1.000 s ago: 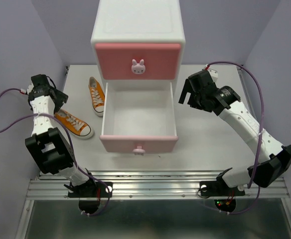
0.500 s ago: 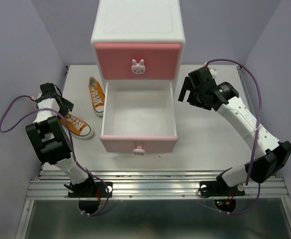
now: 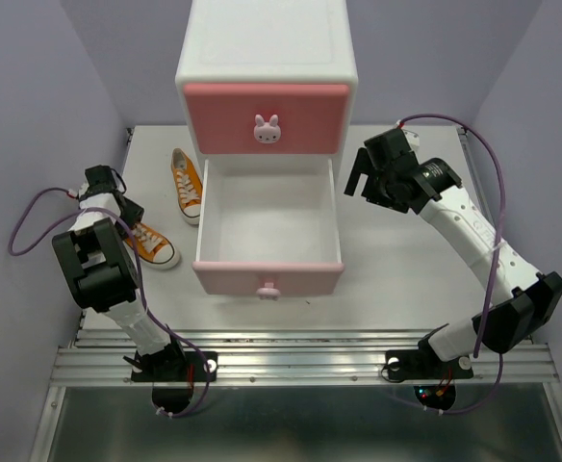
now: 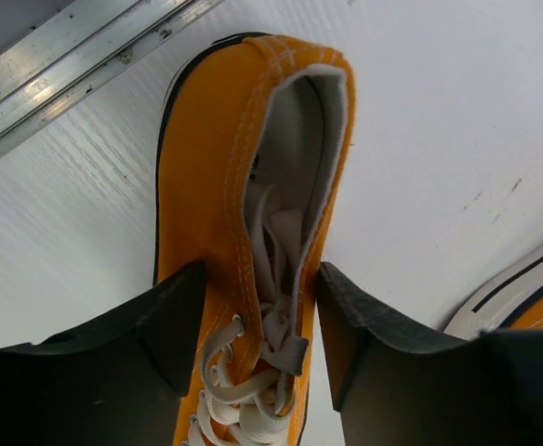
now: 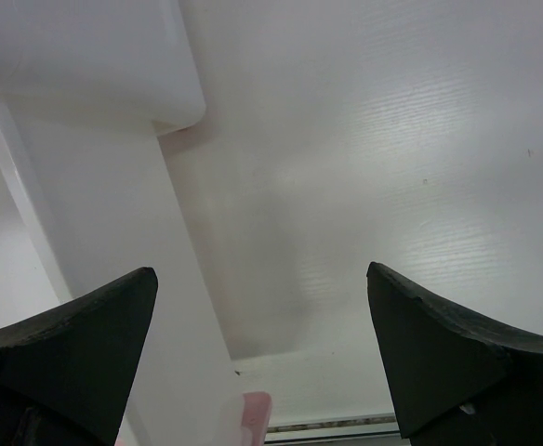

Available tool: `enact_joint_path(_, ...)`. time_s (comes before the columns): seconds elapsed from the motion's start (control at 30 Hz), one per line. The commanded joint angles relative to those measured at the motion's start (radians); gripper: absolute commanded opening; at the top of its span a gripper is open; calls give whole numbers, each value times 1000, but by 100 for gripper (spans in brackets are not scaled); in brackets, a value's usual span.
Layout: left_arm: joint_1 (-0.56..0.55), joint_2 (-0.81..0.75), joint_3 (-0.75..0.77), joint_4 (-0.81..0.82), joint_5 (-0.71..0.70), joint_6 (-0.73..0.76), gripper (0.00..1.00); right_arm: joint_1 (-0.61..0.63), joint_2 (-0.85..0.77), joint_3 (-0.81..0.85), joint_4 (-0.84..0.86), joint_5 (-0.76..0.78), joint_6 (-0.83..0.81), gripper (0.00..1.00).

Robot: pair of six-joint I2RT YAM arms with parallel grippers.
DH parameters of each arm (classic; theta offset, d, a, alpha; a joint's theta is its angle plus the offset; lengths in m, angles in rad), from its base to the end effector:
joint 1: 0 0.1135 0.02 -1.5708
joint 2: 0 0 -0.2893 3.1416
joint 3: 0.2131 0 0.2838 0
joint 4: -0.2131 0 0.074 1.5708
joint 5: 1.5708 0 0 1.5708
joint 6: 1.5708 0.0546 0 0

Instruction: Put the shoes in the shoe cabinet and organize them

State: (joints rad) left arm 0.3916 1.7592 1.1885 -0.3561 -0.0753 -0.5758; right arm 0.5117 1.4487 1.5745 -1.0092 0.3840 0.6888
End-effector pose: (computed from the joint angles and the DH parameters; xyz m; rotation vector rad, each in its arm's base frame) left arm 0.3840 0.1630 0.1956 -1.1874 2.1931 0.0170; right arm 0.2991 0.1445 0.3987 0.3733 2.3424 0.0988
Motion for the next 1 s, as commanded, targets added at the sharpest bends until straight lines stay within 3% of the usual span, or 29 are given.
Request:
enact_joint_path(0.0, -17, -18, -73, 12, 14, -42, 58, -6, 7, 21, 21, 7, -8, 100)
enact_joint_path(0.13, -20, -30, -92, 9, 9, -52, 37, -6, 12, 32, 21, 12, -21, 100)
enact_joint_path(0.2, -20, -41, -83, 6, 12, -55, 7, -6, 13, 30, 21, 4, -23, 100)
enact_joint_path(0.23, -22, -44, -73, -12, 11, -55, 0, -6, 13, 27, 23, 1, -21, 100)
enact_joint_path(0.53, -22, -246, 39, -122, 71, -15, 0, -6, -11, 9, 34, 30, 9, 100)
enact_joint_path(0.7, -22, -381, 103, -150, 209, -42, 0, -15, -36, -1, 47, 38, 21, 100)
enact_joint_path(0.9, -22, -507, 258, -262, 132, -32, 0, -15, -73, -10, 52, 56, 23, 100)
enact_joint_path(0.97, -22, -514, 316, -245, 173, -3, 0, -24, -83, -16, 55, 58, 25, 100)
